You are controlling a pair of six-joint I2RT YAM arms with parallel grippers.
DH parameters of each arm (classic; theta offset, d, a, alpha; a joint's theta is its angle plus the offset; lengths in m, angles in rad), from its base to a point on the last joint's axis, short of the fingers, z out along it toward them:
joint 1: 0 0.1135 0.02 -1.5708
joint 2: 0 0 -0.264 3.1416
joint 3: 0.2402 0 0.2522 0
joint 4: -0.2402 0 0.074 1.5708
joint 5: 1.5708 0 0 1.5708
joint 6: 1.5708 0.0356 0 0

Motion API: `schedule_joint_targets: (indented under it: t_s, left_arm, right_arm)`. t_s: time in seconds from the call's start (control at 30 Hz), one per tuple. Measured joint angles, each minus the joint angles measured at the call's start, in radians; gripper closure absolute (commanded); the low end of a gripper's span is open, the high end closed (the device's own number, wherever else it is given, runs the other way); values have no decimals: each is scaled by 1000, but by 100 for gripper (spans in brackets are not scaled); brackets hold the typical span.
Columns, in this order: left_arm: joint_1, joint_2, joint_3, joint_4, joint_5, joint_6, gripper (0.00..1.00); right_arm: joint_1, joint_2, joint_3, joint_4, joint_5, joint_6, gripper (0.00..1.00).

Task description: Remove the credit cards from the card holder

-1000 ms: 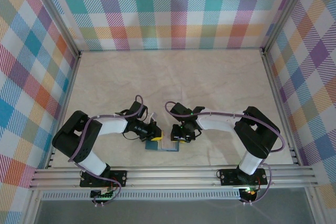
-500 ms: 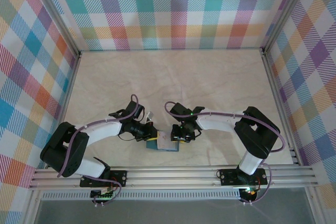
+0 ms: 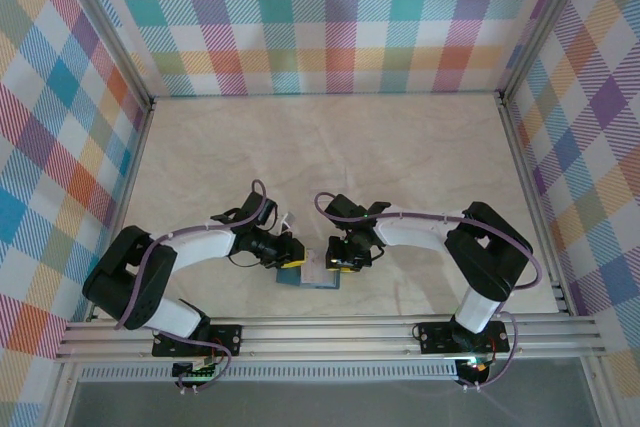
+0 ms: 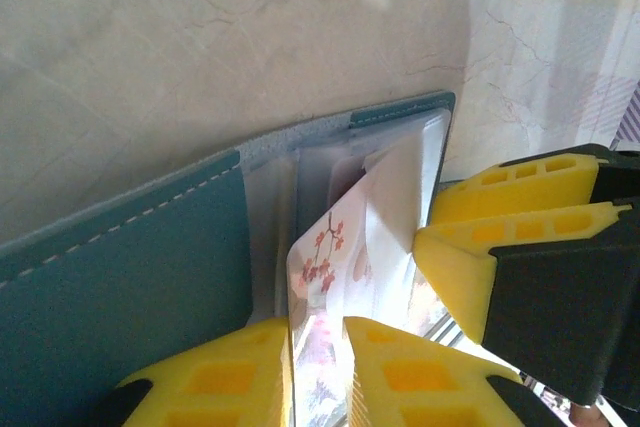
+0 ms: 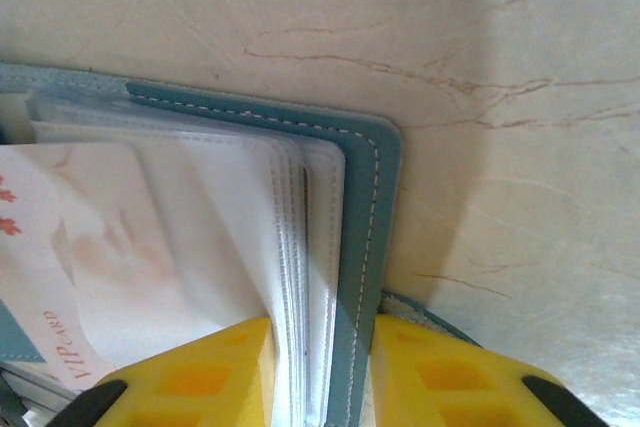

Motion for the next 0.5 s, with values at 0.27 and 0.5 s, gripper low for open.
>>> schedule_joint_targets:
  t_s: [0.27,0.5]
  left_arm:
    - [0,50,-2,25,-2,0,80]
    - [0,61,-10,45,0,0,80]
  right_arm:
    - [-4,12,8,-2,-13,0,61]
    - [10,46,58,-51,3,1,55]
